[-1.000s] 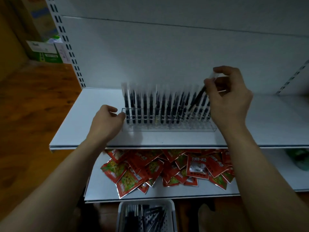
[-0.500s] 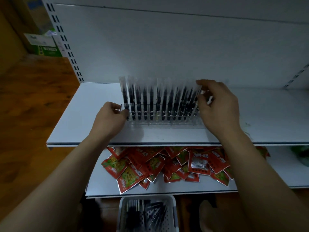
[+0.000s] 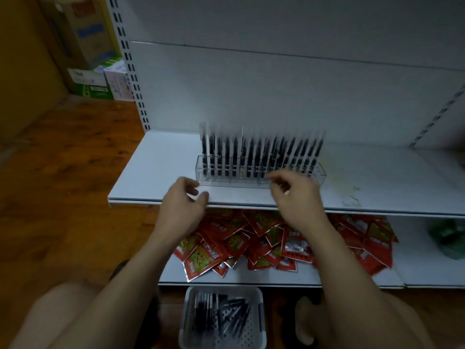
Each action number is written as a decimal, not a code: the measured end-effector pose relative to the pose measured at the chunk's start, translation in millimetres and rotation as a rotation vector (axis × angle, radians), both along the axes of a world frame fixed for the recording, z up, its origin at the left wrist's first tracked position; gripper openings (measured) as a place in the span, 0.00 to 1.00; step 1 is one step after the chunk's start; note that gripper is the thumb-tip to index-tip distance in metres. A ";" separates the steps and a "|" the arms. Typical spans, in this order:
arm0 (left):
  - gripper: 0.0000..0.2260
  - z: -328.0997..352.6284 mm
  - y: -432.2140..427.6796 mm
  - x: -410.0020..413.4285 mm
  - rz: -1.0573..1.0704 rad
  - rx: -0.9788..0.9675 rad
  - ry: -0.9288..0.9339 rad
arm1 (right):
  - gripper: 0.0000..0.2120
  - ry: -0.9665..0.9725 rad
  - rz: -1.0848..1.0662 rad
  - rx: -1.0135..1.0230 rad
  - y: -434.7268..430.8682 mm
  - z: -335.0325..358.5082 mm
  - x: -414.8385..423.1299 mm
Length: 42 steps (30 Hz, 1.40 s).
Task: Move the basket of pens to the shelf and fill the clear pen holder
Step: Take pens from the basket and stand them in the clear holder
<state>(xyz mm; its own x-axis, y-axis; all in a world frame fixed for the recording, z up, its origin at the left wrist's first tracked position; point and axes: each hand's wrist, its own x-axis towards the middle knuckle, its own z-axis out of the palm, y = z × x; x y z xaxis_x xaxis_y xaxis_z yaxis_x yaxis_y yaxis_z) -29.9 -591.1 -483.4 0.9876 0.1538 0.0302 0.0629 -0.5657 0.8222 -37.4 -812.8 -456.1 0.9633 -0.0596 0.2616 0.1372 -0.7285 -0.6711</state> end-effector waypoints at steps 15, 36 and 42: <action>0.12 -130.4 30.9 -65.8 -0.215 0.306 0.524 | 0.11 0.798 0.281 -0.138 61.6 -174.4 -52.8; 0.05 -314.7 29.6 -87.9 0.248 -0.277 1.085 | 0.24 1.315 0.439 -0.236 82.5 -386.5 -70.2; 0.06 -316.7 45.4 -68.9 0.305 -0.288 1.016 | 0.22 1.317 0.463 -0.254 94.4 -397.3 -67.1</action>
